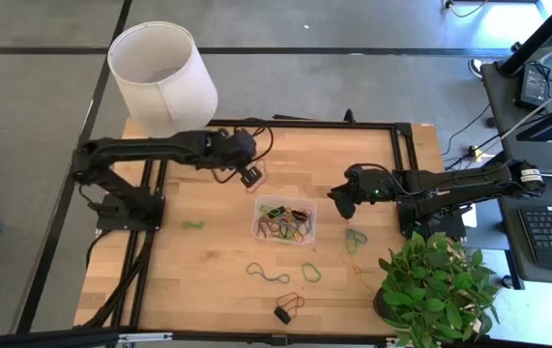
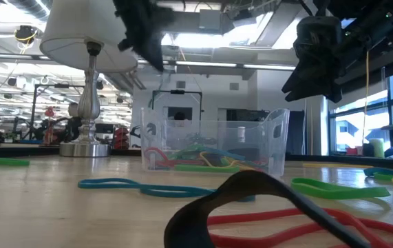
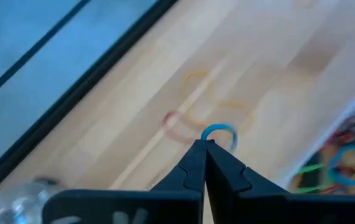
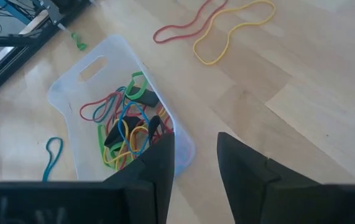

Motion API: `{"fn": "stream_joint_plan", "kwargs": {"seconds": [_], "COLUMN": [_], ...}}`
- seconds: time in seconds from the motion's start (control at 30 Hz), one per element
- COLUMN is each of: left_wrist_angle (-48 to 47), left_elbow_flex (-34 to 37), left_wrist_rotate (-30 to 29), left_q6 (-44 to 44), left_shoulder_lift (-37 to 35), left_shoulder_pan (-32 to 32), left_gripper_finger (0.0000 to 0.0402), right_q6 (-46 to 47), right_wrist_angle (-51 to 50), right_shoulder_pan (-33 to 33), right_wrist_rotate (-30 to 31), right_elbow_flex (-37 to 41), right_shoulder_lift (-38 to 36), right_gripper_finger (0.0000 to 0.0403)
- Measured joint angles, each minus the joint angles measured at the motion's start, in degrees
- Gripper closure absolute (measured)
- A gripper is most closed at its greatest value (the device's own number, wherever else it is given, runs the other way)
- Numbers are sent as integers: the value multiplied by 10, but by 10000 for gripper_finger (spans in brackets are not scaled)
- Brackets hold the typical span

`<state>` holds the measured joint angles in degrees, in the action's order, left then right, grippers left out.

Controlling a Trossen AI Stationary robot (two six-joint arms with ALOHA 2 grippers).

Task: Pick and place rubber bands into bin
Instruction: Put the blue rubber band into the transparent bin

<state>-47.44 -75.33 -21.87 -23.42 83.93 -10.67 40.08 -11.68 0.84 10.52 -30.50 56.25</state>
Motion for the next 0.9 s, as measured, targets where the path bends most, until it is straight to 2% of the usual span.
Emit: {"fn": "stream_joint_plan", "kwargs": {"seconds": [0.23,0.43,0.57,0.73,0.8,0.9], "left_wrist_angle": [98,146,136,133,133,133], "left_elbow_flex": [0,0,0,0,0,0], "left_wrist_rotate": [23,7,-19,-21,-9,46], "left_q6": [55,55,21,-16,-29,-46], "left_shoulder_lift": [-32,-18,11,76,105,147], "left_shoulder_pan": [83,163,196,211,212,212], "left_gripper_finger": [400,400,400,400,400,399], "right_q6": [-6,-1,-1,-1,-1,1], "right_wrist_angle": [-3,-12,-12,-15,-15,-16], "right_shoulder_pan": [0,0,0,0,0,0], "right_wrist_rotate": [0,0,0,-1,-1,-1], "right_elbow_flex": [0,0,0,0,0,0], "right_shoulder_lift": [0,0,0,0,0,0], "right_gripper_finger": [279,279,279,279,279,279]}}
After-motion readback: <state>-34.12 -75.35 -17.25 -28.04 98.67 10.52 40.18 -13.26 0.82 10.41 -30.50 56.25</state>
